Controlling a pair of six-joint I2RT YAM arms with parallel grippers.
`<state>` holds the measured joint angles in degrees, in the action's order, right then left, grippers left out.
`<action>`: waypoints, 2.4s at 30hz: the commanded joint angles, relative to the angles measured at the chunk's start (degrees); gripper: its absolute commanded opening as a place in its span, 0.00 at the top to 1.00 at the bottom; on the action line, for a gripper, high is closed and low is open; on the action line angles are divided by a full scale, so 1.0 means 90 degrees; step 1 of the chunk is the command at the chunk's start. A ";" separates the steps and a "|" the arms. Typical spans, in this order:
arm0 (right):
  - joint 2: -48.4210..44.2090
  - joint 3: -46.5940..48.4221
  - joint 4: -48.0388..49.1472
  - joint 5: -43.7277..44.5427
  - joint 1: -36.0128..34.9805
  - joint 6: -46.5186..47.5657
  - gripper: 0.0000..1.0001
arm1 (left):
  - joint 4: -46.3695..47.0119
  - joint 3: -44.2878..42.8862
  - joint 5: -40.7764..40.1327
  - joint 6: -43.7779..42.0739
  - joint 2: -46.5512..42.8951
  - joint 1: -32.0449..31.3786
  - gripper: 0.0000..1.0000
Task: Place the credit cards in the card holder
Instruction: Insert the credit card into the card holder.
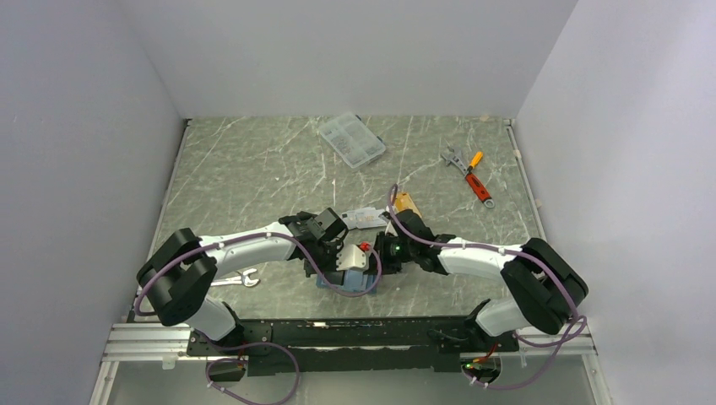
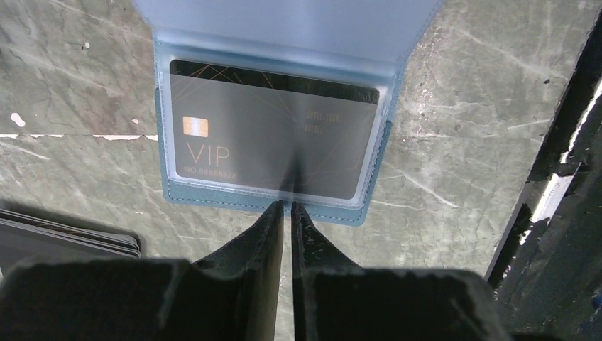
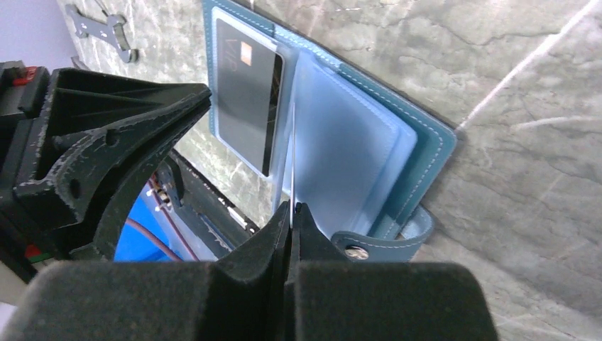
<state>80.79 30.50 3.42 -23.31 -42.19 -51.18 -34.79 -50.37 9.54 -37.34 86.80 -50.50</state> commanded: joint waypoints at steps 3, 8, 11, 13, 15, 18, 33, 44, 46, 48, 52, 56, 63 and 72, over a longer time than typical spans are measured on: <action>-0.0118 0.0406 0.0255 -0.0337 -0.0019 0.0299 1.00 | -0.0079 -0.0073 -0.0024 -0.0202 -0.0310 -0.0025 0.85; 0.0106 0.0539 0.0391 -0.0508 -0.0052 0.0296 1.00 | -0.0294 -0.0151 0.0264 -0.0300 -0.0551 0.0206 0.86; 0.0235 0.0629 0.0433 -0.0545 -0.0073 0.0319 1.00 | -0.0500 -0.0219 0.0706 -0.0443 -0.0772 0.0620 0.86; 0.0348 0.0676 0.0460 -0.0546 -0.0095 0.0320 1.00 | -0.0557 -0.0207 0.0847 -0.0549 -0.0919 0.0838 0.85; 0.0492 0.0715 0.0491 -0.0545 -0.0097 0.0302 1.00 | -0.0580 -0.0154 0.0852 -0.0649 -0.1009 0.0909 0.85; 0.0658 0.0766 0.0529 -0.0564 -0.0112 0.0261 1.00 | -0.0534 -0.0091 0.0946 -0.0723 -0.1029 0.0919 0.85; 0.0708 0.0601 0.0736 -0.0637 0.0023 0.0140 1.00 | -0.0285 -0.0377 0.1351 -0.1134 -0.0333 0.0717 0.85; 0.0600 -0.0083 0.1578 -0.0709 0.0293 -0.0316 1.00 | 0.0275 0.0043 0.0682 -0.1241 0.0195 0.0426 0.87; 0.0598 -0.0120 0.1628 -0.0674 0.0303 -0.0341 1.00 | 0.0333 0.0134 0.0586 -0.1252 0.0208 0.0377 0.87; 0.0573 -0.0165 0.1728 -0.0672 0.0329 -0.0382 1.00 | 0.0380 0.0220 0.0509 -0.1271 0.0211 0.0345 0.87; 0.0566 -0.0259 0.1915 -0.0631 0.0358 -0.0476 1.00 | 0.0441 0.0332 0.0372 -0.1294 0.0228 0.0272 0.87; 0.0676 -0.0349 0.2088 -0.0601 0.0364 -0.0584 1.00 | 0.0485 0.0343 0.0351 -0.1256 0.0243 0.0211 0.88; 0.0887 -0.0455 0.2303 -0.0599 0.0298 -0.0759 1.00 | 0.0503 0.0436 0.0290 -0.1232 0.0241 0.0129 0.89; 0.1071 -0.0581 0.2261 -0.0519 0.0155 -0.0826 1.00 | 0.0462 0.0489 0.0271 -0.1215 0.0218 0.0094 0.92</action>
<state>88.53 26.17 21.91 -28.97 -39.86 -58.35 -31.07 -47.90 11.88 -47.53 87.92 -49.15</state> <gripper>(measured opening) 0.009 0.093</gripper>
